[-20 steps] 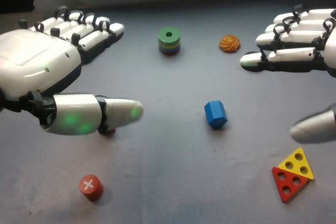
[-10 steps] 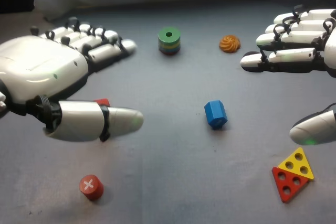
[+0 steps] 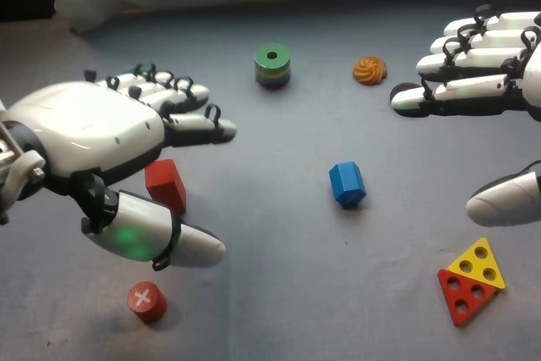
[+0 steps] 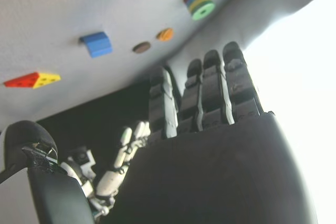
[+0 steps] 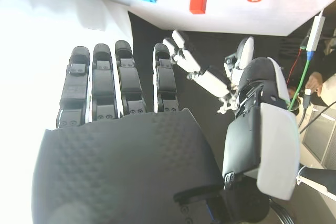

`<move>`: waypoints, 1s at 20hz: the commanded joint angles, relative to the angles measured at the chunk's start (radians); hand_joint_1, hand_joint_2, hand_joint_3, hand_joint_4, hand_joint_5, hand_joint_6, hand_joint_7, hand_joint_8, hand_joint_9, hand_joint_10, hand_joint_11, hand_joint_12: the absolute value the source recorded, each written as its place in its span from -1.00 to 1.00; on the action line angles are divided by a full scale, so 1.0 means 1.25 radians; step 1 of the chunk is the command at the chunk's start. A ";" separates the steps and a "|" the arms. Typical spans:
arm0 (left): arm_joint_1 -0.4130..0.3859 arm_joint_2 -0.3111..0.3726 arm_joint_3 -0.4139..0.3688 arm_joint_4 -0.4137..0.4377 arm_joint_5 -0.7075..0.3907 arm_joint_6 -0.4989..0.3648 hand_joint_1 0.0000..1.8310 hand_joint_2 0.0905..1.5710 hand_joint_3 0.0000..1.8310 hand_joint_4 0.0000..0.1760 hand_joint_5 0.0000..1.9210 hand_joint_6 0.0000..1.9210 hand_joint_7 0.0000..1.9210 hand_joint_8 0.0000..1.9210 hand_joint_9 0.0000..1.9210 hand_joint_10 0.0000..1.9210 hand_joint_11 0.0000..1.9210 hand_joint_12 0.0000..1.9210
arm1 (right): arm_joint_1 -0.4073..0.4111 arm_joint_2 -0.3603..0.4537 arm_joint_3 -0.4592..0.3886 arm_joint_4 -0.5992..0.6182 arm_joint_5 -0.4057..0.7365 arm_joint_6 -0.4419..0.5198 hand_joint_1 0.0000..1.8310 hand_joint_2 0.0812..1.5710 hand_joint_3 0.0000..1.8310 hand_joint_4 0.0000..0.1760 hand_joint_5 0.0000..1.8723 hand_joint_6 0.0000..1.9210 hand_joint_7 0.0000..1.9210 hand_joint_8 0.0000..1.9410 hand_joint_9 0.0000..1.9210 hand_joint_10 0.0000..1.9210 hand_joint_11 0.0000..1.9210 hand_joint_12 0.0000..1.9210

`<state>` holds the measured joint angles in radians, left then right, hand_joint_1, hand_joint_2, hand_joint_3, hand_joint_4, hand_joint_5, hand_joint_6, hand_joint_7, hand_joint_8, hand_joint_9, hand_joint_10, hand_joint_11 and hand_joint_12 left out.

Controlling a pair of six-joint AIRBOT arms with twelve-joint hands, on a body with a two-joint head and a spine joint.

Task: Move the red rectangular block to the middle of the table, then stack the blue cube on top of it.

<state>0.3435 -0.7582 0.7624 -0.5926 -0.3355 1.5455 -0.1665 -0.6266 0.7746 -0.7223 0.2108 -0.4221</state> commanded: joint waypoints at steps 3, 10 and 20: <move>0.007 -0.008 0.016 -0.039 -0.055 0.033 -0.50 0.07 -1.00 0.69 -0.67 -0.99 -1.00 -1.00 -1.00 -1.00 -1.00 -1.00 | 0.011 0.008 -0.002 0.016 0.066 0.002 -1.00 0.26 -1.00 -1.00 -0.87 -0.99 -0.91 -0.99 -0.95 -0.99 -0.98 -0.99; -0.017 -0.049 0.056 -0.224 -0.050 0.218 0.06 0.13 -1.00 0.32 -0.54 -0.98 -1.00 -1.00 -1.00 -1.00 -0.99 -1.00 | 0.012 0.009 -0.009 0.016 0.067 0.001 -1.00 0.26 -1.00 -1.00 -0.86 -0.99 -0.89 -0.99 -0.92 -0.99 -0.95 -0.97; -0.036 -0.114 0.096 -0.463 -0.125 0.383 0.04 0.14 -0.99 0.28 -0.49 -0.99 -0.99 -1.00 -1.00 -1.00 -0.98 -0.98 | 0.013 0.009 -0.012 0.016 0.068 -0.003 -1.00 0.27 -1.00 -1.00 -0.84 -0.99 -0.86 -0.99 -0.90 -0.99 -0.94 -0.95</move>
<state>0.3092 -0.9100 0.8764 -1.2007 -0.4210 2.0224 -0.1661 -0.6266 0.7620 -0.7223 0.2115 -0.4240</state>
